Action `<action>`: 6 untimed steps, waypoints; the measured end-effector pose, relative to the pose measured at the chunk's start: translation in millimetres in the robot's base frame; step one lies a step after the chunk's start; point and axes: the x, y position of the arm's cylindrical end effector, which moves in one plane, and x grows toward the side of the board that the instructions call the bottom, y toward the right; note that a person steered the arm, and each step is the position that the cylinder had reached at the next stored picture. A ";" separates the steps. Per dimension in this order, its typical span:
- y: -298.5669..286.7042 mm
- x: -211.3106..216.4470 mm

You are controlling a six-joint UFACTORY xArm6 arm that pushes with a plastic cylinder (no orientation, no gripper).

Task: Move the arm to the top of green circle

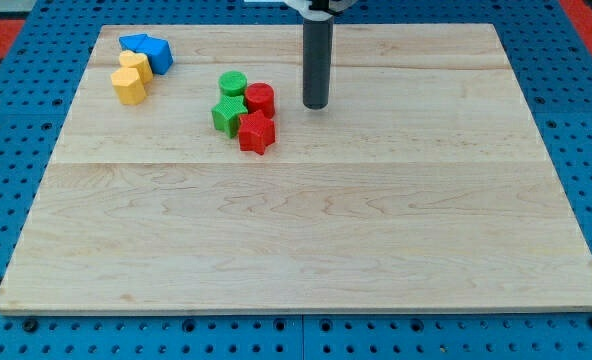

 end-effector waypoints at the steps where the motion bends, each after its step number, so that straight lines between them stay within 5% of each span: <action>1: 2.3 -1.1; 2: 56.0 -44.1; 4: -88.8 -73.1; 6: -126.7 -3.7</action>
